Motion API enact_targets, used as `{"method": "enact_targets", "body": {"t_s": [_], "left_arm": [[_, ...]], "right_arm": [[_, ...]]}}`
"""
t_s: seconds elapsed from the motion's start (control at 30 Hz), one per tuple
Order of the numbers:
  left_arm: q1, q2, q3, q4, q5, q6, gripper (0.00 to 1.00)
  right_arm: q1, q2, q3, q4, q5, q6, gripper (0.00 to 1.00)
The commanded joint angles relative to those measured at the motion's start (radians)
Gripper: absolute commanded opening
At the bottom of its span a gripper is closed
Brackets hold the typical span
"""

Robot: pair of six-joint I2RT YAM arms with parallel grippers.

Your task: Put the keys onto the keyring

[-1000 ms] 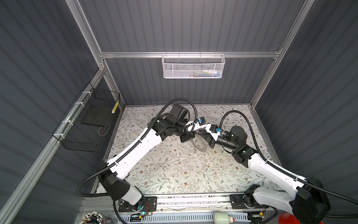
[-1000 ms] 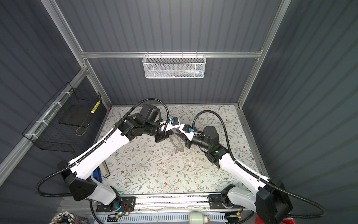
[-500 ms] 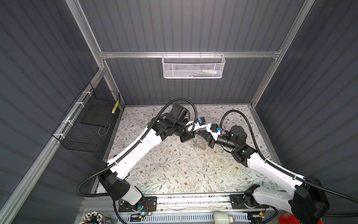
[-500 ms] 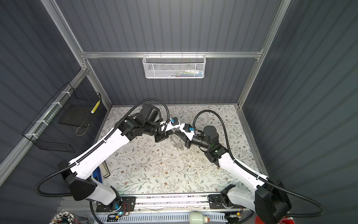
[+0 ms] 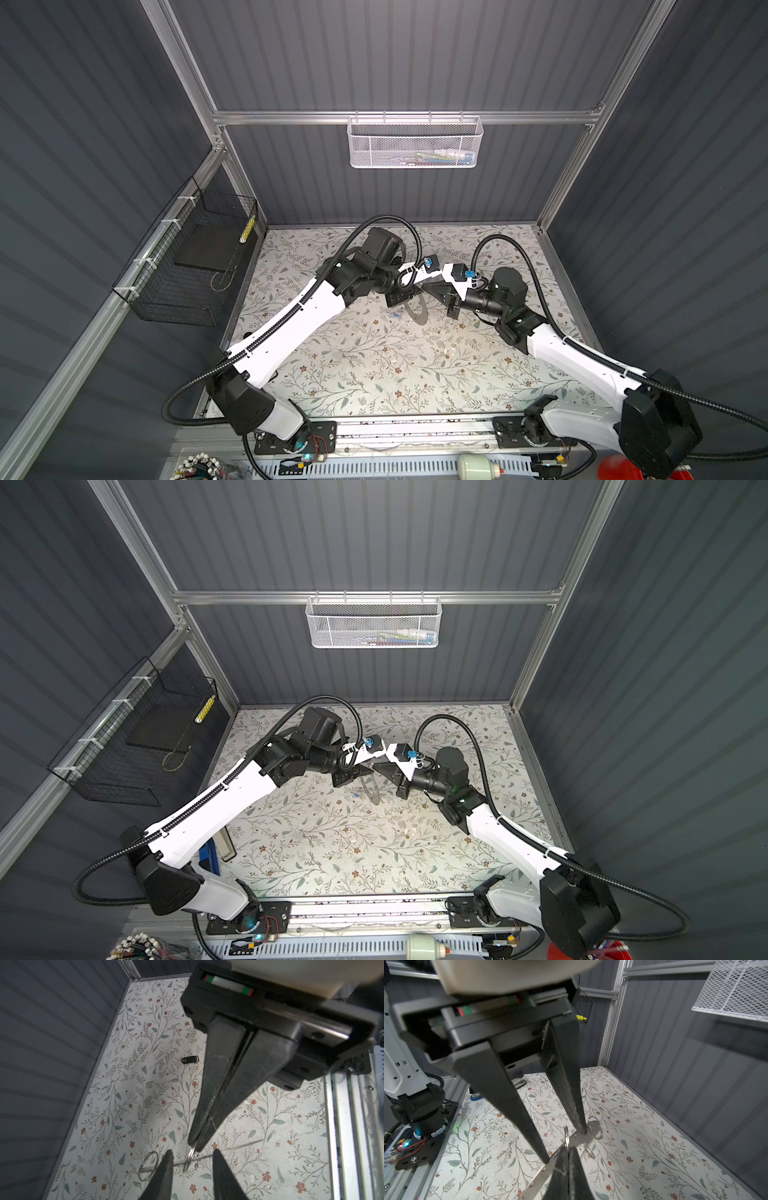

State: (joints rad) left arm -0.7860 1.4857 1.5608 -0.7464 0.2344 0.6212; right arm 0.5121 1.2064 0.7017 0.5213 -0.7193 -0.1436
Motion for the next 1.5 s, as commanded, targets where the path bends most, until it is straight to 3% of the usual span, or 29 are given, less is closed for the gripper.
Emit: {"method": "enact_targets", "body": {"t_s": [0.0,0.2,0.5,0.8,1.47], "left_arm": [[0.015,-0.071,-0.049,0.072,0.006,-0.017,0.42],[0.152,-0.236,-0.306,0.293,0.129,-0.144,0.37],[0.159,-0.286,-0.48,0.532,0.265,-0.235,0.25],[0.159,-0.31,-0.536,0.604,0.287,-0.261,0.23],[0.159,-0.234,-0.508,0.683,0.385,-0.285,0.23]], "right_arm": [[-0.013,0.018,0.01,0.097,-0.047,0.099,0.0],[-0.017,0.05,0.017,0.16,-0.082,0.14,0.0],[-0.016,0.112,0.032,0.32,-0.132,0.218,0.0],[-0.008,0.17,0.031,0.484,-0.184,0.278,0.0],[0.006,0.187,0.05,0.44,-0.236,0.231,0.0]]}}
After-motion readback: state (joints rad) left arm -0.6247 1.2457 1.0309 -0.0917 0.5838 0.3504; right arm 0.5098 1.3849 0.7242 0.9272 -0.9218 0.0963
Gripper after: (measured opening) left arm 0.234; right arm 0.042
